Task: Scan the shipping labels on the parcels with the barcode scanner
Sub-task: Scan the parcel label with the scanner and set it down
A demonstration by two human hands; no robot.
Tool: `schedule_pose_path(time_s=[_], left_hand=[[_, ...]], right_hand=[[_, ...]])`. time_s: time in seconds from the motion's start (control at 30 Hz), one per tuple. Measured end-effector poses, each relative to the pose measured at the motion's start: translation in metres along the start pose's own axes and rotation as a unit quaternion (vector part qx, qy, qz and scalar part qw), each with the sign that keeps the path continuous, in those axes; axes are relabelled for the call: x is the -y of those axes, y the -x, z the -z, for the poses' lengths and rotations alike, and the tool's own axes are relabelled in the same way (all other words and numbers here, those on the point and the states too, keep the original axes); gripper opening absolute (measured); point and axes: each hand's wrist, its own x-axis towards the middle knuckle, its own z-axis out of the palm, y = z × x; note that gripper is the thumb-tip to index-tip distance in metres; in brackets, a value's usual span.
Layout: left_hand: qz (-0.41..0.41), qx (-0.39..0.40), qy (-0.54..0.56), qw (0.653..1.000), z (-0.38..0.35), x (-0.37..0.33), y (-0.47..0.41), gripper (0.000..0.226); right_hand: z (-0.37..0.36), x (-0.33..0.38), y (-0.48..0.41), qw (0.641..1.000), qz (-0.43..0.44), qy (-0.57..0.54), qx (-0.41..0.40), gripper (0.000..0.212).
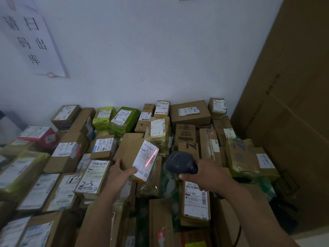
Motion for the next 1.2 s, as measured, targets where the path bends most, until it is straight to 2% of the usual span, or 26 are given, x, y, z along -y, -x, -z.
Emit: schedule_pose_path(time_s=[0.23, 0.37, 0.47, 0.57, 0.63, 0.73, 0.93, 1.07, 1.13, 1.2], left_hand=[[0.007, 0.008, 0.006, 1.000, -0.002, -0.001, -0.006, 0.069], [0.021, 0.008, 0.002, 1.000, -0.008, -0.004, -0.008, 0.075], [0.017, 0.003, -0.016, 1.000, -0.020, -0.010, -0.007, 0.078], [0.013, -0.003, -0.048, 0.999, -0.043, -0.019, -0.005, 0.089], [-0.011, 0.004, -0.071, 0.997, -0.065, -0.027, -0.001, 0.094], [-0.087, 0.006, -0.132, 0.987, -0.101, -0.039, 0.002, 0.100], [-0.192, 0.010, -0.254, 0.948, -0.152, -0.055, 0.000, 0.108], [-0.217, 0.046, -0.318, 0.922, -0.161, -0.051, -0.012, 0.108], [-0.233, 0.045, -0.279, 0.930, -0.159, -0.047, -0.011, 0.095], [-0.234, 0.012, -0.192, 0.953, -0.151, -0.039, -0.008, 0.081]], right_hand=[[0.000, -0.005, -0.007, 1.000, -0.012, 0.002, 0.010, 0.022], [0.000, -0.012, -0.012, 1.000, -0.013, -0.018, 0.009, 0.019], [0.001, -0.021, -0.016, 0.996, -0.027, -0.085, -0.014, 0.015], [0.009, -0.030, -0.020, 0.982, -0.059, -0.163, -0.080, 0.018], [0.015, -0.036, -0.023, 0.963, -0.073, -0.224, -0.132, 0.029], [0.026, -0.041, -0.025, 0.912, -0.097, -0.354, -0.185, 0.038], [0.032, -0.053, -0.026, 0.864, -0.121, -0.437, -0.218, 0.037], [0.030, -0.057, -0.032, 0.860, -0.113, -0.456, -0.199, 0.036], [0.025, -0.056, -0.037, 0.872, -0.093, -0.453, -0.163, 0.035], [0.019, -0.051, -0.042, 0.888, -0.080, -0.435, -0.127, 0.036]])
